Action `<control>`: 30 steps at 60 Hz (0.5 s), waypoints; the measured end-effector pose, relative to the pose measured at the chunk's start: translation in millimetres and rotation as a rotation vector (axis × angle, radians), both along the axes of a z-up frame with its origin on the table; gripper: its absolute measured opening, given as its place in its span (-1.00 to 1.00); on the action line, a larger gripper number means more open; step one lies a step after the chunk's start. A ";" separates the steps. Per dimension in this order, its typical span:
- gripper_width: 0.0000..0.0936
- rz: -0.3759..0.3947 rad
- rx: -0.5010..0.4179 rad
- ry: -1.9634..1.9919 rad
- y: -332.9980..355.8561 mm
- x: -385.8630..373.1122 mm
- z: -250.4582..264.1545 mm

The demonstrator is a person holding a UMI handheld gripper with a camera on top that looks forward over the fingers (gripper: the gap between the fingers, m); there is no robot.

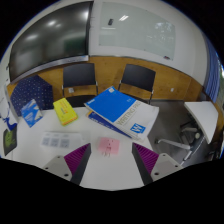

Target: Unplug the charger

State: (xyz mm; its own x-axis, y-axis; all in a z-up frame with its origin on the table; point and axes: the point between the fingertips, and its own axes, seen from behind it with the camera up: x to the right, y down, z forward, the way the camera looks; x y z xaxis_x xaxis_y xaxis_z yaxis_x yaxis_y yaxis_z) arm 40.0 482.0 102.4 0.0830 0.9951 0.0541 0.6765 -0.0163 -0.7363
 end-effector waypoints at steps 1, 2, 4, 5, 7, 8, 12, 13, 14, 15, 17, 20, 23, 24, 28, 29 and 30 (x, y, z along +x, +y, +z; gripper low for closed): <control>0.81 0.006 -0.001 0.001 9.5 11.1 12.7; 0.82 0.011 -0.003 0.002 18.8 22.8 25.7; 0.82 0.022 -0.008 0.003 -5.1 43.8 43.1; 0.82 0.031 -0.013 0.002 -1.1 56.6 54.7; 0.83 0.061 -0.021 -0.010 5.7 83.9 75.3; 0.82 0.076 -0.024 -0.018 9.1 97.9 84.8; 0.82 0.106 -0.027 -0.033 -13.8 147.9 112.2; 0.82 0.110 -0.028 -0.034 -11.6 160.2 119.9; 0.82 0.113 -0.026 -0.036 -8.7 172.4 130.2; 0.82 0.115 -0.025 -0.035 -14.9 184.8 132.6; 0.83 0.121 -0.024 -0.033 -11.7 208.1 146.4; 0.82 0.130 -0.029 -0.021 -9.0 238.8 164.7; 0.82 0.154 -0.043 -0.003 -13.6 264.7 178.3; 0.83 0.161 -0.049 0.003 -14.8 272.3 182.6; 0.83 0.176 -0.053 0.021 -14.9 300.9 196.2; 0.82 0.176 -0.049 0.025 -13.9 305.7 197.6; 0.82 0.176 -0.043 0.028 -12.5 310.1 198.4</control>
